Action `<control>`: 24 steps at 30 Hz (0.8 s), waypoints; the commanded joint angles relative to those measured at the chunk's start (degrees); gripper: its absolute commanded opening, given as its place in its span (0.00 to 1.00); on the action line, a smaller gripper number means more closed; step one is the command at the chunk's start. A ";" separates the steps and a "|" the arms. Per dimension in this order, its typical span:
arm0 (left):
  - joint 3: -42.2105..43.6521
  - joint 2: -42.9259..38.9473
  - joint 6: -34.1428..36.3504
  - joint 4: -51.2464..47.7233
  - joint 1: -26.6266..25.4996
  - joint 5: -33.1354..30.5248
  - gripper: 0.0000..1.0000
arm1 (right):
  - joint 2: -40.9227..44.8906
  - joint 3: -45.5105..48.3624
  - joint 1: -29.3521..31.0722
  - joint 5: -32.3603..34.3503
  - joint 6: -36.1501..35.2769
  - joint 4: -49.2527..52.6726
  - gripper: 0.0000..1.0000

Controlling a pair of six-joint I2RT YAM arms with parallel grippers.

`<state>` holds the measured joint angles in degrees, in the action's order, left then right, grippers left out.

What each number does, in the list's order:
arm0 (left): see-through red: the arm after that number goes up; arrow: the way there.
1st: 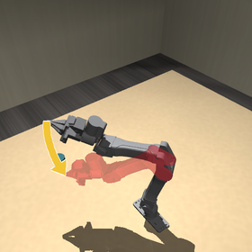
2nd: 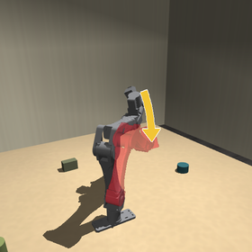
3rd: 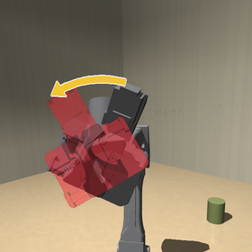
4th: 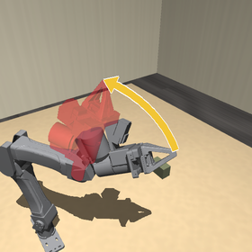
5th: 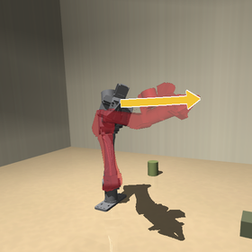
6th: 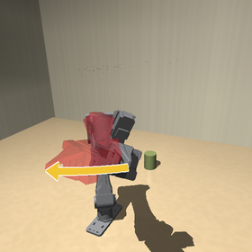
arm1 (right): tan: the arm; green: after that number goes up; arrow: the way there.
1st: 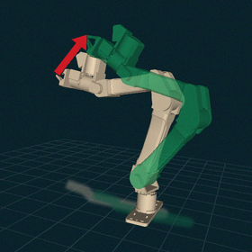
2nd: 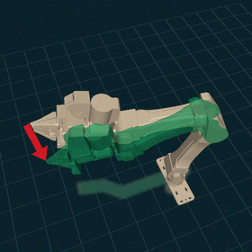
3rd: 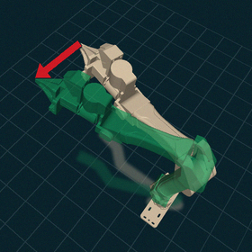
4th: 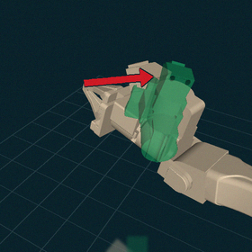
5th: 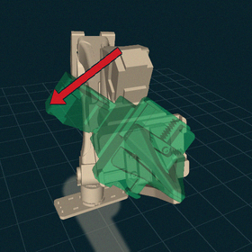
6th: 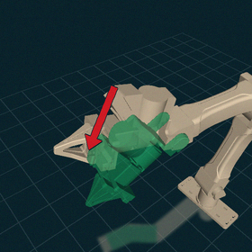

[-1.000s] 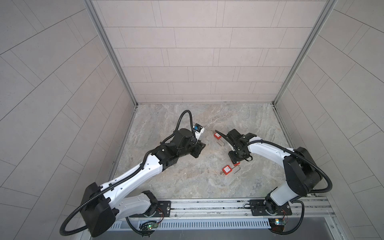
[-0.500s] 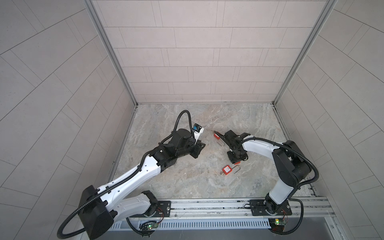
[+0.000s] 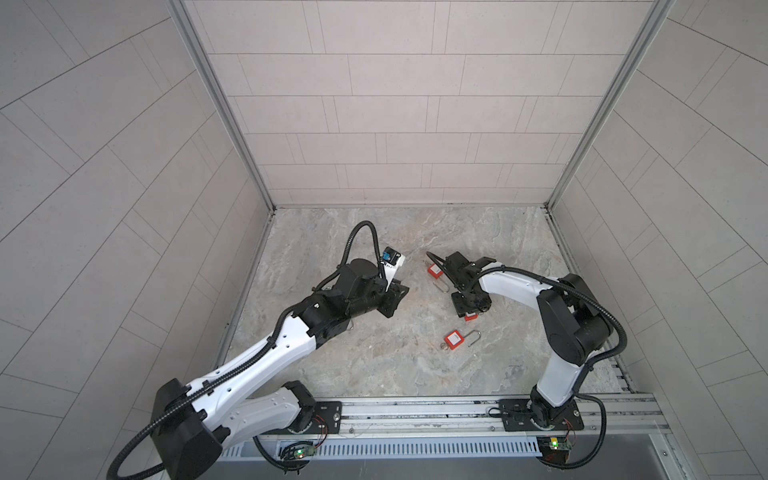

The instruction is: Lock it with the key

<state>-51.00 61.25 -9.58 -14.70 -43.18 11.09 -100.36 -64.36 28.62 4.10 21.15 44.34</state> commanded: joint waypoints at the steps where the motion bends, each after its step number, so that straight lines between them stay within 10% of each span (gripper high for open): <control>1: 0.83 -1.46 -0.36 -0.90 -0.24 -0.83 0.33 | 6.98 0.10 0.92 3.94 -0.32 2.09 0.60; 15: 4.17 -8.40 -0.45 -2.73 -0.23 -3.67 0.37 | 21.66 14.54 9.44 -3.87 11.30 9.74 0.60; 24: 5.64 -10.89 -0.60 -3.93 -0.24 -4.67 0.37 | 16.32 15.27 9.48 -4.37 10.04 7.87 0.60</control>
<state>-46.33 51.92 -9.58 -17.69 -43.18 7.64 -81.82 -48.23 37.89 -0.45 30.70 52.12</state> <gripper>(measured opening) 0.373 0.598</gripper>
